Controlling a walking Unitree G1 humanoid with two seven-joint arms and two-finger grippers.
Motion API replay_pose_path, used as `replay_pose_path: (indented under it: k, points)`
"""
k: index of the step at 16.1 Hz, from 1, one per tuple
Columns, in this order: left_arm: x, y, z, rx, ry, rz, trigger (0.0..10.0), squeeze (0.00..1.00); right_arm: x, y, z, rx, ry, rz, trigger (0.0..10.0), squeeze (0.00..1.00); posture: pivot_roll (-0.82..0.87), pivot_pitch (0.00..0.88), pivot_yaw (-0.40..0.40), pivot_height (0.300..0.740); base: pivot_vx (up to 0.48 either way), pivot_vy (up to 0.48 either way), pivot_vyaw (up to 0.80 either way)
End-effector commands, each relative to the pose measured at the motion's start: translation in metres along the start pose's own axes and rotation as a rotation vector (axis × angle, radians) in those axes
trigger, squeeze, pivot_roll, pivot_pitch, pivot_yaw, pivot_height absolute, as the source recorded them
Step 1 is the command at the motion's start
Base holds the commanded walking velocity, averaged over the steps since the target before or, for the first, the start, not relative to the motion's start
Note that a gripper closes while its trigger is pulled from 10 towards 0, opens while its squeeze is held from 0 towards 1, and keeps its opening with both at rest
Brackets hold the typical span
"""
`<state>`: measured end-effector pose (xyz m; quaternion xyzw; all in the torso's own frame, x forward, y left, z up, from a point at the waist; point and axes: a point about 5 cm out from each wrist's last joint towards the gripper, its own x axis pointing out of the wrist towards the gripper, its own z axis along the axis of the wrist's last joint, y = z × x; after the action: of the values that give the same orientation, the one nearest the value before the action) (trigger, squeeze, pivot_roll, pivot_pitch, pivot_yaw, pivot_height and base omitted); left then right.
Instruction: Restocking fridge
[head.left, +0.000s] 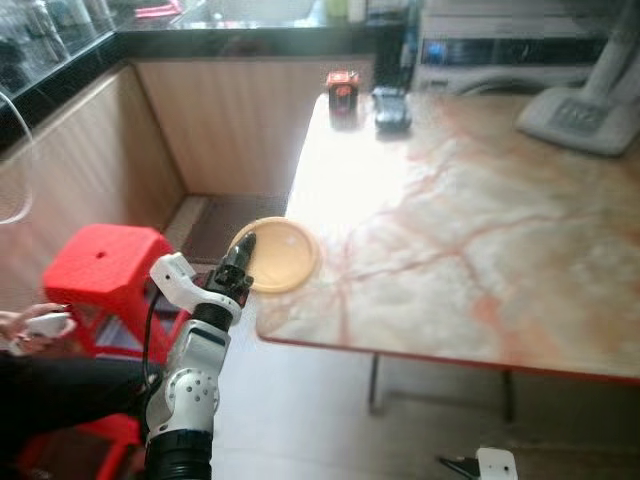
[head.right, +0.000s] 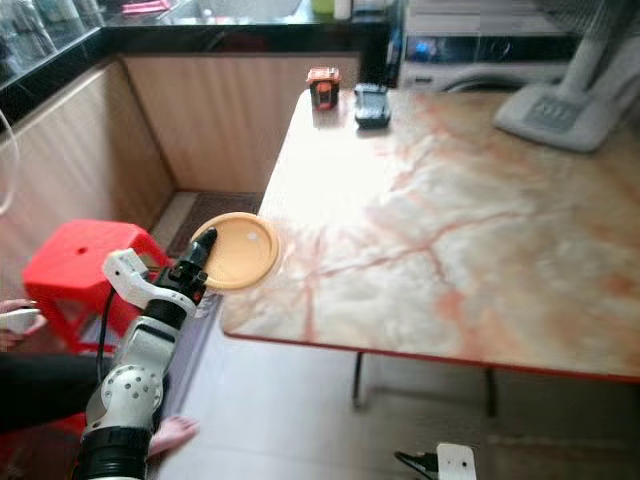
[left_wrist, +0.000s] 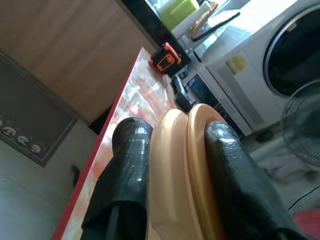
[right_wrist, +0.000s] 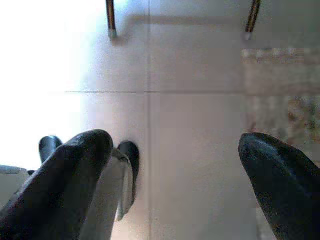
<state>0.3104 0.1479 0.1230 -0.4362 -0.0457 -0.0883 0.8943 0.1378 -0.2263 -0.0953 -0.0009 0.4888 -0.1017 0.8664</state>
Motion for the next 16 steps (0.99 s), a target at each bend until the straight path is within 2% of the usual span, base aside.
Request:
replay_pose_path:
  k: [1, 6, 16]
  points:
    - [0.0026, -0.0051, -0.0014, -0.003, 0.002, -0.016, 10.0, 0.00, -0.0011, -0.0023, -0.0054, 0.005, 0.016, -0.006, 10.0, 0.00, -0.06, 0.000, 0.053, 0.740, 0.000, 0.315, 0.00]
    - [0.0035, -0.0048, -0.0013, -0.006, 0.000, -0.016, 10.0, 0.00, -0.0008, -0.0017, -0.0042, 0.005, 0.015, 0.001, 10.0, 0.00, -0.06, 0.000, 0.055, 0.740, 0.000, 0.314, 0.00]
    - [0.0027, -0.0019, -0.0005, 0.001, -0.009, -0.008, 10.0, 0.00, -0.0005, -0.0014, -0.0040, 0.002, 0.025, -0.002, 10.0, 0.00, -0.05, 0.000, 0.053, 0.740, 0.000, -0.032, -0.06]
